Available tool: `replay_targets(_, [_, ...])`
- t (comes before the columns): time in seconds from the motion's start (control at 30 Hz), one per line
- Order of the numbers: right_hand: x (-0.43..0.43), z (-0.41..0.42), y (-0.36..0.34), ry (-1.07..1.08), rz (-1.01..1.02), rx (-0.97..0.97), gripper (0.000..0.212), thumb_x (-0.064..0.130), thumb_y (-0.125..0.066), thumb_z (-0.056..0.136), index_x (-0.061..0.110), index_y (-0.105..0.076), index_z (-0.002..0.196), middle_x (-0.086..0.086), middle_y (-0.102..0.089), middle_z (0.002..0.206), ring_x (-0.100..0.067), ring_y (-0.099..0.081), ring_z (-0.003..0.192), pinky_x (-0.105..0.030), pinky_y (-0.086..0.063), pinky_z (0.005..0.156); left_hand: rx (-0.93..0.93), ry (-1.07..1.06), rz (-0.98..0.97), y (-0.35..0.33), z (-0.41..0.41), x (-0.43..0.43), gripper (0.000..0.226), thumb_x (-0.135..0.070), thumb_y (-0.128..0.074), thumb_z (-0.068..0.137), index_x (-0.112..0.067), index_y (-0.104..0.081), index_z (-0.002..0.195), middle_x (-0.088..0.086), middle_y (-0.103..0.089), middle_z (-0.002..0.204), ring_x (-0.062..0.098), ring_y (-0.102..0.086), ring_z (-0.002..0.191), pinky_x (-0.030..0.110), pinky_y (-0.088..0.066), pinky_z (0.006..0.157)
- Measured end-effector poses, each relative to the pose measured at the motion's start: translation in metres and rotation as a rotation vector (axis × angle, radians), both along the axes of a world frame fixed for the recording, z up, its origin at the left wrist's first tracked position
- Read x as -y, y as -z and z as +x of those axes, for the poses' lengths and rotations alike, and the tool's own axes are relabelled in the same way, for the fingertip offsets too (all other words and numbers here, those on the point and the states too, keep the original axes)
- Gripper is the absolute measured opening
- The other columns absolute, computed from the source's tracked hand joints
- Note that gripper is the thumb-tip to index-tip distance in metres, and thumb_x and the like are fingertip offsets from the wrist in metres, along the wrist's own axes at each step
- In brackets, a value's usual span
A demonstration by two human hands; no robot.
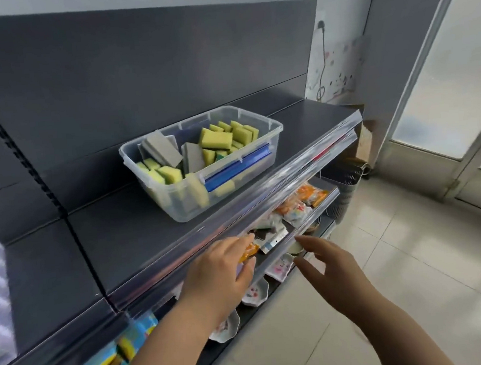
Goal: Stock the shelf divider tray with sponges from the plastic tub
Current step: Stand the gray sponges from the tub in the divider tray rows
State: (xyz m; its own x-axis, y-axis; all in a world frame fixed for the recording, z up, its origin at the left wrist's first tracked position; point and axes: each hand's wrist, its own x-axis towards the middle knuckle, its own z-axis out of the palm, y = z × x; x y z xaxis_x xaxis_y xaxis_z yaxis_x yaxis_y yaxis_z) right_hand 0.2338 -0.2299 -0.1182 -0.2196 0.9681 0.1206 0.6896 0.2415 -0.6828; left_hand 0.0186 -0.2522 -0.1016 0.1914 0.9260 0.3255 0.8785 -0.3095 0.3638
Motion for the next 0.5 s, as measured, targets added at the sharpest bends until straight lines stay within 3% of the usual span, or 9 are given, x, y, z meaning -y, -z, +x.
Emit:
replay_targets(0.13, [-0.045, 0.000, 0.000, -0.040, 0.006, 0.005, 0.040, 0.037, -0.058, 0.087, 0.040, -0.048, 0.126, 0.015, -0.054, 0.123, -0.005, -0.051, 0.109, -0.030, -0.045, 0.096, -0.009, -0.024, 0.029, -0.007, 0.001, -0.039, 0.038, -0.025, -0.059, 0.088, -0.018, -0.057, 0.126, -0.001, -0.063, 0.115, 0.018, -0.059, 0.105, 0.034, -0.049, 0.082])
replay_targets(0.27, [-0.109, -0.009, -0.014, -0.112, 0.045, 0.015, 0.040, 0.038, -0.057, 0.086, 0.039, -0.048, 0.125, 0.019, -0.054, 0.117, -0.001, -0.051, 0.107, -0.026, -0.044, 0.096, -0.013, -0.115, 0.101, -0.016, -0.014, -0.093, 0.038, -0.022, -0.064, 0.085, -0.017, -0.060, 0.122, 0.000, -0.065, 0.111, 0.017, -0.061, 0.101, 0.024, -0.044, 0.079])
replay_targets(0.5, [-0.236, -0.029, -0.062, -0.191, 0.150, 0.046, 0.038, 0.042, -0.055, 0.084, 0.046, -0.047, 0.121, 0.020, -0.057, 0.113, 0.001, -0.054, 0.104, -0.025, -0.046, 0.092, 0.029, -0.186, 0.172, -0.039, -0.050, -0.202, 0.037, -0.022, -0.059, 0.088, -0.016, -0.057, 0.125, 0.000, -0.063, 0.115, 0.016, -0.060, 0.102, 0.021, -0.043, 0.080])
